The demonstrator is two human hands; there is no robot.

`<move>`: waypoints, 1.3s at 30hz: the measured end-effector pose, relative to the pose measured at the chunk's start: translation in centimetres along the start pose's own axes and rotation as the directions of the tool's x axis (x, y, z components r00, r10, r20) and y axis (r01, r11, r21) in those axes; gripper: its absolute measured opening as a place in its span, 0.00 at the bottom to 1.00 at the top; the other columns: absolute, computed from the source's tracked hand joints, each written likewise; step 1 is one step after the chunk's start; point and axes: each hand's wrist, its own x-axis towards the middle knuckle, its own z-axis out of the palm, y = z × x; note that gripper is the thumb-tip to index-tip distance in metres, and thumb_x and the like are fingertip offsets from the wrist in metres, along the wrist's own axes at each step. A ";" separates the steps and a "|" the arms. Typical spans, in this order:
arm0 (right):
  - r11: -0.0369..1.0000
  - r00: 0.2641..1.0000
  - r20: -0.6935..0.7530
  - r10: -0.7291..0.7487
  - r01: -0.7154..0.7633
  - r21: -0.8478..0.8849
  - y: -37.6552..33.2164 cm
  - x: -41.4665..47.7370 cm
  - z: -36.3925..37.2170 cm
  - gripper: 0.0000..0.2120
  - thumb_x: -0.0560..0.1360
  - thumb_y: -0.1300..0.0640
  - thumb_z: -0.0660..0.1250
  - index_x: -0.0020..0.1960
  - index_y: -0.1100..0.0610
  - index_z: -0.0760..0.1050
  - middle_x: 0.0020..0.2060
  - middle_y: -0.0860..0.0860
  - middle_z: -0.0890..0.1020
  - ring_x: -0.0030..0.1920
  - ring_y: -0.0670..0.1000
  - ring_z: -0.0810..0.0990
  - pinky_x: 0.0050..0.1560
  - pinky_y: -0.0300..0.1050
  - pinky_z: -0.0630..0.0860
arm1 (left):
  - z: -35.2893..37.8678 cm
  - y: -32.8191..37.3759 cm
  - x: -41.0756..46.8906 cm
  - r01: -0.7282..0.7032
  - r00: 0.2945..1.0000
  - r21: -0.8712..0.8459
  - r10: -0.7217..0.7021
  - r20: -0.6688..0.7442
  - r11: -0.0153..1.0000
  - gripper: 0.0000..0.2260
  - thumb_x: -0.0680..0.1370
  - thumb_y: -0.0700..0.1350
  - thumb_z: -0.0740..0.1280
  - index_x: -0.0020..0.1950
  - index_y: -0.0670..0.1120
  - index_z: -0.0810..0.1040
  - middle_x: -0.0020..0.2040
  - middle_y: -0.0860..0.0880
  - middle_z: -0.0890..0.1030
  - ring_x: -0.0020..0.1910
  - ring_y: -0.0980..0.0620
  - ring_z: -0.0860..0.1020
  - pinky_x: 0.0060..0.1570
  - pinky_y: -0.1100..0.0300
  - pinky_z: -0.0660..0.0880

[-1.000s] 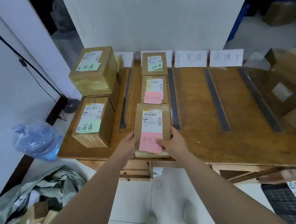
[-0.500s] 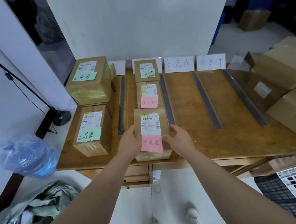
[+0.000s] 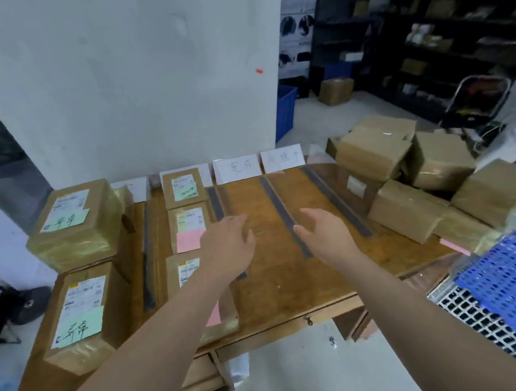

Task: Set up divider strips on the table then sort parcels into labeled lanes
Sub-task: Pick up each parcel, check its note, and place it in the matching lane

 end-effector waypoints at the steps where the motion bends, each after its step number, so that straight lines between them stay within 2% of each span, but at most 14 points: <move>1: 1.000 0.999 -0.025 0.021 -0.021 -0.001 1.1 0.1 -1.4 0.25 0.79 0.46 0.63 0.73 0.53 0.67 0.69 0.50 0.72 0.64 0.50 0.75 0.60 0.43 0.70 | 0.3 1.5 0.5 -0.038 0.999 -0.003 0.038 -0.004 0.999 0.20 0.83 0.52 0.57 0.75 0.51 0.68 0.73 0.50 0.71 0.69 0.46 0.71 0.67 0.50 0.69; 5: 0.995 0.983 -0.166 0.073 -0.083 -0.053 6.6 0.4 -6.9 0.23 0.78 0.47 0.64 0.71 0.54 0.70 0.65 0.50 0.77 0.64 0.51 0.75 0.60 0.44 0.71 | 2.3 7.9 2.9 -0.175 0.985 -0.011 0.175 -0.001 0.985 0.20 0.83 0.52 0.57 0.74 0.52 0.69 0.71 0.49 0.73 0.68 0.46 0.73 0.67 0.49 0.69; 7: 0.991 0.970 -0.218 0.105 -0.122 -0.063 9.8 0.4 -9.8 0.22 0.78 0.47 0.64 0.70 0.54 0.72 0.63 0.52 0.78 0.62 0.52 0.76 0.57 0.43 0.71 | 3.7 11.6 4.2 -0.227 0.974 -0.020 0.227 0.004 0.974 0.20 0.82 0.53 0.57 0.74 0.52 0.69 0.71 0.50 0.74 0.67 0.47 0.74 0.67 0.50 0.70; 12: 0.976 0.950 -0.265 0.165 -0.197 -0.097 18.5 0.5 -17.1 0.20 0.78 0.50 0.65 0.67 0.56 0.74 0.62 0.55 0.79 0.62 0.56 0.76 0.59 0.46 0.70 | 7.7 21.8 7.4 -0.327 0.945 -0.049 0.328 0.005 0.944 0.20 0.82 0.54 0.58 0.74 0.52 0.69 0.70 0.50 0.75 0.66 0.48 0.75 0.63 0.51 0.72; 15: 0.963 0.918 -0.317 0.237 -0.266 -0.052 23.5 0.5 -21.1 0.20 0.77 0.51 0.65 0.66 0.56 0.75 0.61 0.55 0.80 0.62 0.56 0.76 0.57 0.45 0.70 | 10.3 27.9 9.0 -0.360 0.932 -0.092 0.362 0.014 0.929 0.21 0.81 0.54 0.59 0.74 0.52 0.69 0.69 0.51 0.75 0.65 0.48 0.75 0.62 0.51 0.73; 18: 0.945 0.887 -0.346 0.307 -0.326 0.004 28.4 0.6 -24.2 0.17 0.78 0.51 0.65 0.64 0.57 0.77 0.56 0.60 0.81 0.56 0.60 0.78 0.52 0.47 0.71 | 13.0 33.0 10.3 -0.386 0.918 -0.131 0.394 0.040 0.913 0.22 0.82 0.55 0.59 0.75 0.51 0.68 0.70 0.50 0.74 0.67 0.49 0.73 0.64 0.51 0.71; 23: 0.880 0.816 -0.331 0.474 -0.435 0.190 35.1 0.9 -27.5 0.22 0.78 0.50 0.64 0.69 0.58 0.72 0.65 0.57 0.77 0.64 0.56 0.75 0.63 0.46 0.68 | 17.3 39.3 12.6 -0.382 0.907 -0.164 0.403 0.123 0.909 0.23 0.82 0.54 0.58 0.76 0.50 0.65 0.72 0.49 0.72 0.70 0.48 0.71 0.66 0.48 0.71; 25: 0.837 0.778 -0.316 0.543 -0.471 0.280 37.4 1.3 -28.2 0.24 0.78 0.50 0.64 0.70 0.59 0.71 0.67 0.56 0.75 0.65 0.56 0.75 0.65 0.49 0.69 | 18.8 41.5 13.9 -0.360 0.907 -0.191 0.390 0.159 0.913 0.23 0.82 0.54 0.58 0.77 0.49 0.64 0.72 0.49 0.72 0.70 0.48 0.70 0.67 0.49 0.70; 27: 0.786 0.744 -0.284 0.605 -0.503 0.360 39.5 2.2 -28.5 0.24 0.79 0.50 0.64 0.71 0.61 0.69 0.68 0.57 0.74 0.65 0.56 0.74 0.66 0.53 0.70 | 20.3 43.5 15.6 -0.338 0.904 -0.210 0.379 0.199 0.917 0.24 0.83 0.53 0.58 0.77 0.49 0.63 0.73 0.49 0.71 0.71 0.48 0.69 0.67 0.50 0.69; 34: 0.591 0.623 -0.154 0.767 -0.592 0.548 44.6 6.9 -27.9 0.25 0.79 0.51 0.63 0.73 0.61 0.67 0.70 0.57 0.72 0.66 0.56 0.73 0.66 0.52 0.70 | 26.2 48.6 21.3 -0.237 0.833 -0.312 0.358 0.423 0.920 0.26 0.84 0.53 0.56 0.79 0.44 0.59 0.76 0.45 0.66 0.74 0.46 0.65 0.71 0.50 0.64; 36: 0.503 0.590 -0.083 0.803 -0.597 0.625 45.7 8.3 -27.5 0.26 0.79 0.51 0.63 0.73 0.62 0.66 0.70 0.57 0.71 0.66 0.57 0.72 0.66 0.52 0.70 | 27.6 49.5 22.5 -0.217 0.807 -0.312 0.350 0.476 0.925 0.25 0.84 0.53 0.55 0.78 0.42 0.60 0.75 0.44 0.67 0.73 0.44 0.66 0.70 0.50 0.65; 39: 0.394 0.571 0.009 0.821 -0.577 0.716 46.8 9.7 -26.9 0.23 0.79 0.51 0.62 0.70 0.64 0.69 0.67 0.58 0.74 0.63 0.57 0.74 0.62 0.53 0.70 | 29.1 50.3 23.8 -0.168 0.791 -0.366 0.346 0.504 0.915 0.20 0.84 0.51 0.57 0.71 0.41 0.69 0.67 0.44 0.75 0.64 0.44 0.74 0.61 0.53 0.70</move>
